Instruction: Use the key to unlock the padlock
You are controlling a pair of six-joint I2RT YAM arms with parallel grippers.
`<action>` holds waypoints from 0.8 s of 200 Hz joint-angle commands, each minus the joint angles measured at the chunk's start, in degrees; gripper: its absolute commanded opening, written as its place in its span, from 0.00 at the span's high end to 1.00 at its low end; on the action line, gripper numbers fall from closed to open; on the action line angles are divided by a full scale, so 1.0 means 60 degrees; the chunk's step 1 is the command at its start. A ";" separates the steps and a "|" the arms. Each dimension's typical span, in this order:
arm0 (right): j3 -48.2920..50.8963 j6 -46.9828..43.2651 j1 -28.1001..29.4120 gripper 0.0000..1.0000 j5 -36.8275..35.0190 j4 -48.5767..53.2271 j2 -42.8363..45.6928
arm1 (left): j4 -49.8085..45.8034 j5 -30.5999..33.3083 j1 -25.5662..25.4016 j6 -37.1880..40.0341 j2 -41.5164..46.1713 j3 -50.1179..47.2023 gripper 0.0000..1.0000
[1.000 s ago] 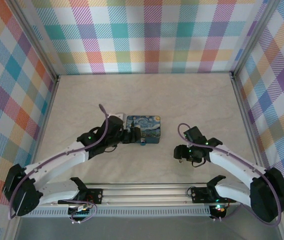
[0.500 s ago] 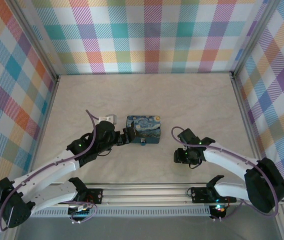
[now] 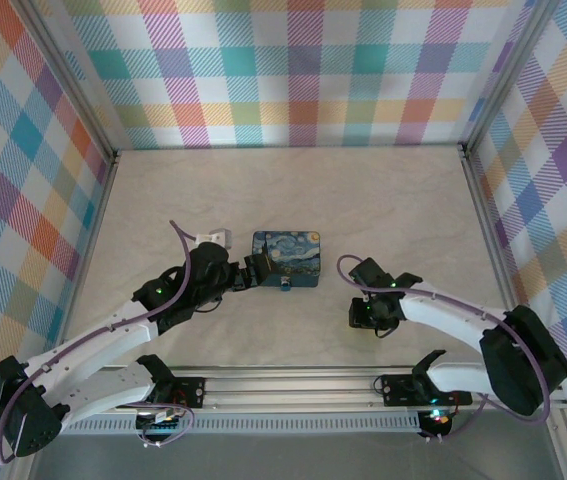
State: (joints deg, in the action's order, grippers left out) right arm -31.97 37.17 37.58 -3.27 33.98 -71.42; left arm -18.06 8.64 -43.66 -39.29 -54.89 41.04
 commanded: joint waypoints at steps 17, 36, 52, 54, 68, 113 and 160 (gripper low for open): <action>-0.0123 0.0221 0.0167 0.67 0.0037 -0.0234 -0.0310 | -0.0228 0.0141 0.0078 -0.0075 0.0017 -0.0098 0.01; -0.0123 0.0251 0.0181 0.69 0.0003 -0.0339 -0.0422 | -0.0227 0.0152 0.0084 -0.0074 -0.0031 -0.0088 0.01; -0.0178 0.0236 0.0187 0.72 -0.0014 -0.0399 -0.0538 | -0.0227 0.0145 0.0071 -0.0067 -0.0082 -0.0072 0.01; -0.0180 0.0229 0.0194 0.72 -0.0012 -0.0395 -0.0553 | -0.0234 0.0131 0.0070 -0.0072 -0.0091 -0.0072 0.01; -0.0234 0.0210 0.0211 0.76 -0.0019 -0.0432 -0.0671 | -0.0227 0.0112 0.0070 -0.0073 -0.0154 -0.0065 0.01; -0.0297 0.0194 0.0284 0.86 -0.0031 -0.0431 -0.0871 | -0.0241 0.0099 0.0076 -0.0036 -0.0271 0.0025 0.00; -0.0405 0.0220 0.0343 0.94 -0.0249 -0.0275 -0.0613 | -0.0292 0.0097 0.0080 -0.0043 -0.0348 0.0102 0.00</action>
State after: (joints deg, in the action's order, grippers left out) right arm -34.52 38.17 38.79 -6.09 36.51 -74.76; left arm -19.29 8.64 -43.66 -39.44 -56.77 41.04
